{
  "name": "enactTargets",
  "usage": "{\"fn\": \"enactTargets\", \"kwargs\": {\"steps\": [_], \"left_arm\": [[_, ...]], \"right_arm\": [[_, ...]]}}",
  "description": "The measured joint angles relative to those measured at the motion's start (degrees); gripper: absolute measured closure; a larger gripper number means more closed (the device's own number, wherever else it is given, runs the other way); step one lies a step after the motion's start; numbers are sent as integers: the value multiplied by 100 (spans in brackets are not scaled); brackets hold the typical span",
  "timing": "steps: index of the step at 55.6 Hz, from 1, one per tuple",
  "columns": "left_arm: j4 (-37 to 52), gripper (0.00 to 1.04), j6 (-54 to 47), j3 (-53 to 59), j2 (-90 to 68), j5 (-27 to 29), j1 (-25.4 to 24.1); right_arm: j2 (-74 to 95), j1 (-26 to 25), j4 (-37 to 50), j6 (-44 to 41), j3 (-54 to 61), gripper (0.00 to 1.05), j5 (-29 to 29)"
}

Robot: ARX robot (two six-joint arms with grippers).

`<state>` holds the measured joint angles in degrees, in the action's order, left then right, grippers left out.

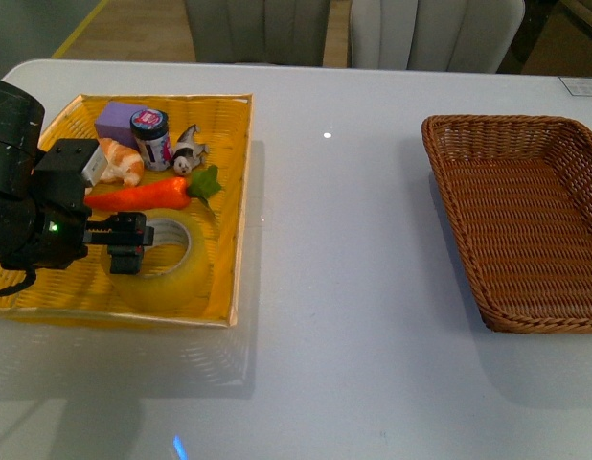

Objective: Move tape to another basket

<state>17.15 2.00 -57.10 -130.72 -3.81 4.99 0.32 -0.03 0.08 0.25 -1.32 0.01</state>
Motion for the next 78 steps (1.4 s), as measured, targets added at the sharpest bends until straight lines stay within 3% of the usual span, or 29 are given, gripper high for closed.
{"fn": "enactTargets", "kwargs": {"steps": [7, 11, 41, 64, 78], "left_arm": [[9, 84, 109, -9, 0, 63, 15], [15, 89, 168, -7, 15, 85, 17], [138, 90, 455, 481, 1943, 33, -70], [-636, 90, 1438, -1093, 2332, -66, 1714], [-756, 90, 1808, -1314, 2302, -166, 2402]], "right_arm": [[0, 0, 0, 0, 2, 9, 0], [0, 0, 0, 0, 2, 9, 0], [0, 0, 0, 0, 2, 9, 0], [0, 0, 0, 0, 0, 9, 0], [0, 0, 0, 0, 0, 9, 0]]}}
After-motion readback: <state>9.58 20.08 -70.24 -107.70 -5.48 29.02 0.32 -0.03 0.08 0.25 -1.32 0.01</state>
